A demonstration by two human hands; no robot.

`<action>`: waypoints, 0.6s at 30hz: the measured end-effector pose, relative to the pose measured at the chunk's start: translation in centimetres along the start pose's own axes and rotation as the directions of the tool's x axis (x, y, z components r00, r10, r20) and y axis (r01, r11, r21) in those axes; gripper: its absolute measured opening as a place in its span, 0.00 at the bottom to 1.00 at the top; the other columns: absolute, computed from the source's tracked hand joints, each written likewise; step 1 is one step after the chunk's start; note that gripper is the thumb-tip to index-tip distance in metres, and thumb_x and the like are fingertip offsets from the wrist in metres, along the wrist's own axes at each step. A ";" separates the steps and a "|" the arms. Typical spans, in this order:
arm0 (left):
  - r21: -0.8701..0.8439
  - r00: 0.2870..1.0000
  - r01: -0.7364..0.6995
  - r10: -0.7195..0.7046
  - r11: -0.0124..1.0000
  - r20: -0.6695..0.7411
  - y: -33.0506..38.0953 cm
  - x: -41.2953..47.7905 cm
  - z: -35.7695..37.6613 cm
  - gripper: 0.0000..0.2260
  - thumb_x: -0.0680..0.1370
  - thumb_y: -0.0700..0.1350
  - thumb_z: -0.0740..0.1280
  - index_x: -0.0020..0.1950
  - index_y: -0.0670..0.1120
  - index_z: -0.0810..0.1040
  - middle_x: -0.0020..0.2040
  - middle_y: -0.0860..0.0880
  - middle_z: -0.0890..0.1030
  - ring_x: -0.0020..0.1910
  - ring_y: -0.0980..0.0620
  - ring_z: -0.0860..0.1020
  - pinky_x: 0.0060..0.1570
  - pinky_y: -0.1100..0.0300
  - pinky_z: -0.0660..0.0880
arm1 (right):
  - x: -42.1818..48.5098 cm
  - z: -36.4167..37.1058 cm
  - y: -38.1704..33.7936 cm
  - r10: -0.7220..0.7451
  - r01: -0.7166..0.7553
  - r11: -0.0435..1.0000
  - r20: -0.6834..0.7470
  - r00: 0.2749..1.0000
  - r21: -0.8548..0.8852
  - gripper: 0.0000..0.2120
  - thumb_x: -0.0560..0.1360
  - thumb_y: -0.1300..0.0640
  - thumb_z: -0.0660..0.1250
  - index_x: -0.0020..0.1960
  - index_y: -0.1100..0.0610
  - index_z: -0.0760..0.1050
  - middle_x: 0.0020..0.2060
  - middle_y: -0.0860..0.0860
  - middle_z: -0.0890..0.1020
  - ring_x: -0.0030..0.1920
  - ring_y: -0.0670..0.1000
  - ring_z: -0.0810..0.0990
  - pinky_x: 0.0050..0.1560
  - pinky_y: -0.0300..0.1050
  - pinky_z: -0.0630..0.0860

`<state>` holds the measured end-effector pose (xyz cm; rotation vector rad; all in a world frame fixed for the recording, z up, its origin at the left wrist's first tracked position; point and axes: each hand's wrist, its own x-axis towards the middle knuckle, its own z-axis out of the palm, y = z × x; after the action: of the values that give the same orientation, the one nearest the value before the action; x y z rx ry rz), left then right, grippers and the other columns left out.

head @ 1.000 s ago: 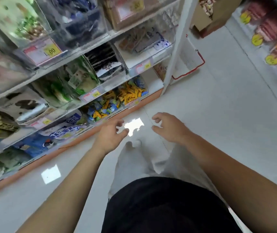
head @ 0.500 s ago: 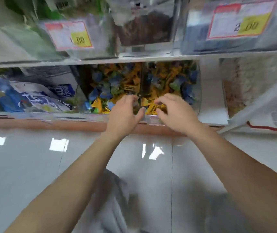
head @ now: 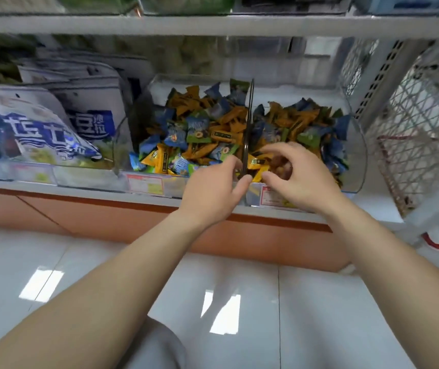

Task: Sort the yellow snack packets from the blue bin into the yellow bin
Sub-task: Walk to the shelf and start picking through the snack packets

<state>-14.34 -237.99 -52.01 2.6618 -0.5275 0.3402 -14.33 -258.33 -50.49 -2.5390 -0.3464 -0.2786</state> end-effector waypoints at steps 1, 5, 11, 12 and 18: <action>-0.021 0.999 -0.027 0.028 0.999 0.019 -0.4 -0.3 -0.4 0.17 0.80 0.58 0.62 0.63 0.49 0.75 0.51 0.49 0.84 0.51 0.47 0.81 0.49 0.49 0.77 | -0.1 0.1 -0.1 -0.002 0.004 0.998 0.028 1.000 -0.068 0.17 0.75 0.42 0.63 0.64 0.39 0.75 0.50 0.42 0.73 0.44 0.44 0.73 0.41 0.45 0.71; -0.082 0.999 -0.043 0.044 0.996 0.012 -2.7 -1.1 -2.4 0.13 0.79 0.55 0.65 0.59 0.51 0.81 0.55 0.53 0.83 0.56 0.52 0.78 0.54 0.51 0.77 | -0.2 0.1 -0.1 0.057 -0.047 0.987 0.060 0.997 -0.154 0.13 0.76 0.42 0.60 0.59 0.37 0.77 0.47 0.40 0.70 0.43 0.43 0.72 0.41 0.44 0.67; -0.111 0.998 0.008 -0.002 0.994 0.061 -3.4 -1.5 -3.4 0.10 0.80 0.51 0.64 0.59 0.51 0.80 0.56 0.54 0.82 0.55 0.54 0.78 0.53 0.53 0.78 | -1.2 -1.1 -1.5 0.175 -0.174 0.984 -0.042 0.984 0.043 0.05 0.73 0.48 0.70 0.45 0.38 0.78 0.45 0.36 0.80 0.43 0.34 0.75 0.39 0.30 0.67; -0.110 0.998 0.008 -0.002 0.994 0.058 -3.3 -1.5 -3.6 0.10 0.80 0.51 0.64 0.58 0.51 0.80 0.55 0.54 0.82 0.54 0.54 0.78 0.52 0.54 0.77 | -1.2 -1.2 -1.6 0.190 -0.186 0.980 -0.049 0.981 0.072 0.06 0.73 0.50 0.72 0.43 0.38 0.79 0.45 0.37 0.81 0.43 0.34 0.77 0.37 0.28 0.68; -0.096 0.999 -0.030 0.026 0.995 -0.042 -2.9 -0.2 -4.4 0.08 0.78 0.51 0.67 0.55 0.51 0.78 0.49 0.56 0.79 0.49 0.56 0.78 0.47 0.57 0.78 | -0.1 -1.8 -0.8 0.170 -0.143 0.969 -0.124 0.978 0.202 0.12 0.73 0.60 0.73 0.46 0.42 0.80 0.44 0.39 0.82 0.44 0.38 0.79 0.44 0.31 0.74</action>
<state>-13.98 -233.56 -49.17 2.5509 -0.5548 0.3673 -14.90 -258.72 -48.67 -2.3253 -0.1109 -0.3434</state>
